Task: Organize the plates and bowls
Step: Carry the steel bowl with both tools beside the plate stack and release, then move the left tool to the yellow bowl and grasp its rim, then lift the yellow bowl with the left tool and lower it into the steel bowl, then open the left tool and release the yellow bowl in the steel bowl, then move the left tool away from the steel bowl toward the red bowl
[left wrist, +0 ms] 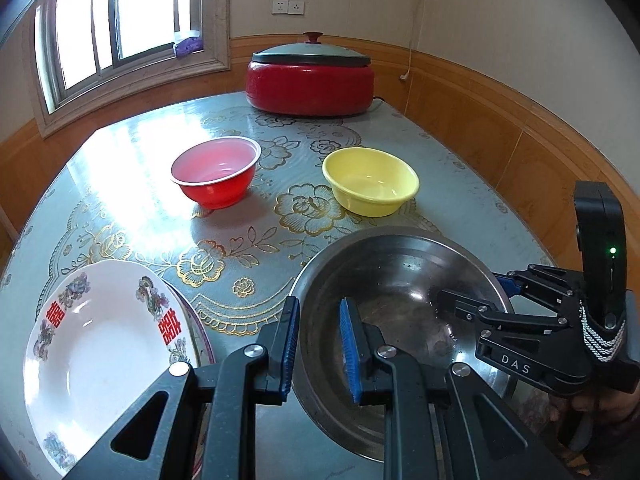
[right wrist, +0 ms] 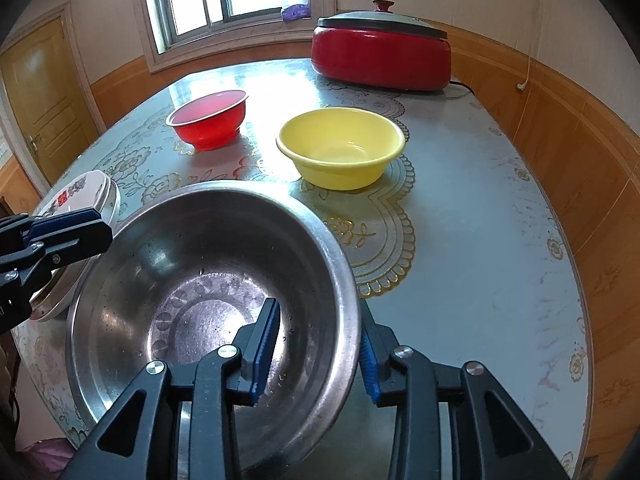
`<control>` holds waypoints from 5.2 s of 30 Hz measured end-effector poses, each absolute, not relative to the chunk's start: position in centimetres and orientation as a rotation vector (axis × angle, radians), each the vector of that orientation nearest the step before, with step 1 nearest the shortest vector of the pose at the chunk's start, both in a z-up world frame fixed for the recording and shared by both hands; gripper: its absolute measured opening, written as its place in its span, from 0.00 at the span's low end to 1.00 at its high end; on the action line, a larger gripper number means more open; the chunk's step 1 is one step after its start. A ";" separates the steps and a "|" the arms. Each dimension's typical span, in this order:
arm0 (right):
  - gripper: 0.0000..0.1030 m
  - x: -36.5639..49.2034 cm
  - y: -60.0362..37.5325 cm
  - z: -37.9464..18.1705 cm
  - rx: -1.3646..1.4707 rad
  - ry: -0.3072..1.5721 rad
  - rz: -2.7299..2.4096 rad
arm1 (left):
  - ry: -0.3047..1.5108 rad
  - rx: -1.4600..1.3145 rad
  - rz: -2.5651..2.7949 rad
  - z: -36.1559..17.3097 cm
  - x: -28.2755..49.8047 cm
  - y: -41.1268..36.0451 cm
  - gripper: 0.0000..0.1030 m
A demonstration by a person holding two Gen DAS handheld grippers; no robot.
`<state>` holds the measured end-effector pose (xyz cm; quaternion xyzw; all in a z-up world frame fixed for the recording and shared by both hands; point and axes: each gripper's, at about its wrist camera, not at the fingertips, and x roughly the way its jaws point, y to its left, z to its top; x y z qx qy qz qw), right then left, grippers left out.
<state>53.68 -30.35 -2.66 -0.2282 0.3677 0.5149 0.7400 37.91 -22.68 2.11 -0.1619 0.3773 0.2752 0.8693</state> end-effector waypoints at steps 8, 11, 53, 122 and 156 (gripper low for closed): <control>0.37 53.9 -30.0 -2.4 -0.513 0.789 1.126 | 0.792 -0.351 0.569 2.1 38.8 -22.2 0.21; 0.38 54.1 -29.8 -2.3 -0.516 0.788 1.122 | 0.794 -0.345 0.565 2.2 39.3 -22.0 0.21; 0.14 65.9 -22.9 -1.4 -0.220 0.971 1.159 | 0.871 -0.532 0.409 -0.2 53.1 -12.1 0.22; 0.33 50.8 -31.0 -0.3 -0.493 0.838 1.281 | 0.852 -0.479 0.401 1.6 37.1 -24.2 0.27; 0.34 53.6 -23.5 2.9 -0.192 1.034 1.426 | 0.797 -0.490 0.651 5.0 34.3 -15.9 0.38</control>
